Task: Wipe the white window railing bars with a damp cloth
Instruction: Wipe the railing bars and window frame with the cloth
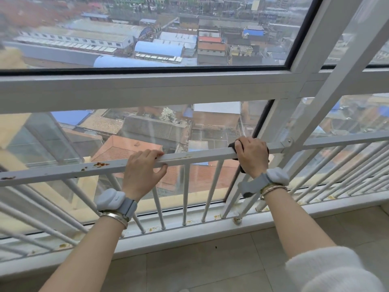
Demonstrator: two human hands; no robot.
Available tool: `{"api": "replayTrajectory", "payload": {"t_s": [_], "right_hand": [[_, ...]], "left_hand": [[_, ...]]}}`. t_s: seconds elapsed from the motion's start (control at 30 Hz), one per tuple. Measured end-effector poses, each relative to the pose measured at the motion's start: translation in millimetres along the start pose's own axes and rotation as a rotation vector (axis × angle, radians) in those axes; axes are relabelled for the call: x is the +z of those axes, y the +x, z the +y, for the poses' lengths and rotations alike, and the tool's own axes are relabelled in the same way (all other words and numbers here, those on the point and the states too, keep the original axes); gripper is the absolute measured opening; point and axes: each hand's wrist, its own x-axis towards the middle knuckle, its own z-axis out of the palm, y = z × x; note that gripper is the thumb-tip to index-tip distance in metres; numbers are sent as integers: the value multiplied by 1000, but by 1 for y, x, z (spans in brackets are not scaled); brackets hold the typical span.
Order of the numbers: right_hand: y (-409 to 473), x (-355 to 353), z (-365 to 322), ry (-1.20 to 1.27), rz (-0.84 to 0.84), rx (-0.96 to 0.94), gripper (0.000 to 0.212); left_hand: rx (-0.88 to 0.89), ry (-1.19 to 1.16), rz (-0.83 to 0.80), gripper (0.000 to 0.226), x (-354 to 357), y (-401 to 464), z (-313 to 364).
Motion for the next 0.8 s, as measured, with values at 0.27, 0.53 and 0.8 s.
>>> {"api": "replayTrajectory", "payload": {"t_s": [0.27,0.53,0.8], "right_hand": [[-22,11,-75,83,-70,-137,50],[-13,11,-70,129,-247,-412,58],[-24,40,-101,97,56,-162,45]], "left_hand": [[-7,-2,55,43,6,-2,0],[36,8,-16,45,1,-10,-13],[-36,27,75,48,-24,-27,-56]]}}
